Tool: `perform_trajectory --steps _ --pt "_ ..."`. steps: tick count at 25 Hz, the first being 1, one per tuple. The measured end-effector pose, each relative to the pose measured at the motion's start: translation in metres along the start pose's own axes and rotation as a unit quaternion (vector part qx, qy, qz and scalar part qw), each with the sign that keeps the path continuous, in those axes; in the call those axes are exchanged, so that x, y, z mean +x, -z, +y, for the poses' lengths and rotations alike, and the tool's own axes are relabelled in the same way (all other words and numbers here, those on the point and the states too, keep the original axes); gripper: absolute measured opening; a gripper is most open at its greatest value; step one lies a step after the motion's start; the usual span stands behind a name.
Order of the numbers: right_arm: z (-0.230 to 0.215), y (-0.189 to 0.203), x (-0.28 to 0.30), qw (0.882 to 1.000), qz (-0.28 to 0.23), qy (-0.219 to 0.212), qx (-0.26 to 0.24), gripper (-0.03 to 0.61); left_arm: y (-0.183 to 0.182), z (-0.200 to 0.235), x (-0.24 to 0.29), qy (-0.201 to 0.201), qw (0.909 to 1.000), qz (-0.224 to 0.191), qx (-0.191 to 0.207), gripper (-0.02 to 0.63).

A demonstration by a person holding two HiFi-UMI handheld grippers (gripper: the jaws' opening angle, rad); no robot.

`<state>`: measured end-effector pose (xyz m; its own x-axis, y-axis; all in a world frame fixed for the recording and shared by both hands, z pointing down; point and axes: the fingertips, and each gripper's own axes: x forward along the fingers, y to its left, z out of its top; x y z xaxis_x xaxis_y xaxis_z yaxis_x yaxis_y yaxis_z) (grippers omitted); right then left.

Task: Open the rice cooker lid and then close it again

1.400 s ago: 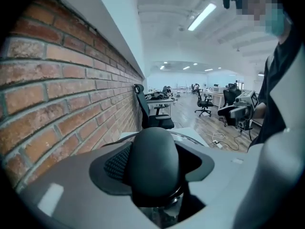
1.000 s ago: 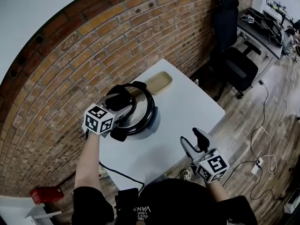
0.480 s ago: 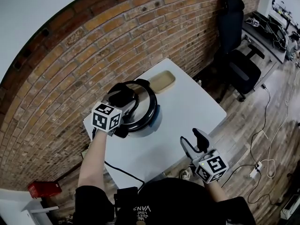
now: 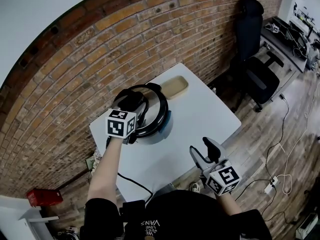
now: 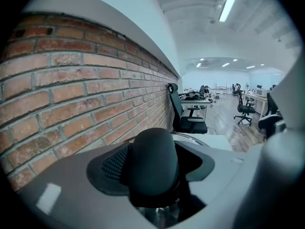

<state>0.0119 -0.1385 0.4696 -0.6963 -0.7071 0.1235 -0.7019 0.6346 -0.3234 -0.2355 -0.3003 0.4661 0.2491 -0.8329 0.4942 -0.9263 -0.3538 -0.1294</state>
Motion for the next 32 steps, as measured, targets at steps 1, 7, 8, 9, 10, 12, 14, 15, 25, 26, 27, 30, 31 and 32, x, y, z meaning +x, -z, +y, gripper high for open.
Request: perform_trajectory --steps 1,7,8,9,10,12,14,15,25,26,27,30,31,32 --pt "0.001 -0.001 0.000 1.000 0.000 -0.002 -0.002 0.235 0.000 -0.001 0.000 0.003 1.0000 -0.002 0.000 0.282" --pt "0.006 -0.007 0.000 1.000 0.002 -0.019 -0.013 0.235 -0.016 0.003 -0.019 -0.008 0.9972 -0.074 0.008 0.285" --pt "0.007 -0.009 0.000 1.000 0.003 -0.023 -0.015 0.235 -0.020 0.004 -0.025 -0.015 0.9959 -0.089 0.011 0.287" --pt "0.008 -0.010 0.001 0.999 0.003 -0.027 -0.017 0.235 -0.023 0.005 -0.032 -0.023 0.9945 -0.102 0.008 0.287" --pt "0.009 -0.011 0.001 0.999 0.003 -0.031 -0.019 0.235 -0.025 0.007 -0.040 -0.031 0.9928 -0.115 0.001 0.287" --pt "0.010 -0.014 0.002 0.999 0.002 -0.040 -0.022 0.235 -0.029 0.010 -0.057 -0.047 0.9894 -0.137 -0.009 0.287" --pt "0.013 -0.018 0.004 0.998 0.004 -0.052 -0.031 0.235 -0.029 0.009 -0.076 -0.061 0.9862 -0.154 -0.010 0.287" --pt "0.015 -0.019 0.004 0.998 0.005 -0.058 -0.035 0.235 -0.029 0.008 -0.085 -0.067 0.9845 -0.162 -0.010 0.286" --pt "0.035 -0.027 0.008 0.991 0.008 -0.119 -0.064 0.235 0.003 -0.032 -0.179 -0.116 0.9711 -0.206 -0.032 0.285" --pt "0.038 -0.026 0.007 0.990 0.010 -0.126 -0.066 0.235 0.008 -0.036 -0.187 -0.121 0.9701 -0.207 -0.035 0.284" --pt "0.041 -0.025 0.007 0.989 0.012 -0.132 -0.067 0.235 0.013 -0.040 -0.195 -0.127 0.9692 -0.207 -0.039 0.284" --pt "0.050 -0.021 0.004 0.986 0.016 -0.151 -0.071 0.235 0.030 -0.055 -0.216 -0.142 0.9673 -0.204 -0.049 0.284" --pt "0.052 -0.020 0.002 0.985 0.016 -0.156 -0.072 0.235 0.035 -0.060 -0.221 -0.146 0.9668 -0.203 -0.052 0.284" --pt "0.054 -0.018 0.000 0.984 0.017 -0.161 -0.073 0.235 0.040 -0.066 -0.226 -0.149 0.9662 -0.203 -0.056 0.284"
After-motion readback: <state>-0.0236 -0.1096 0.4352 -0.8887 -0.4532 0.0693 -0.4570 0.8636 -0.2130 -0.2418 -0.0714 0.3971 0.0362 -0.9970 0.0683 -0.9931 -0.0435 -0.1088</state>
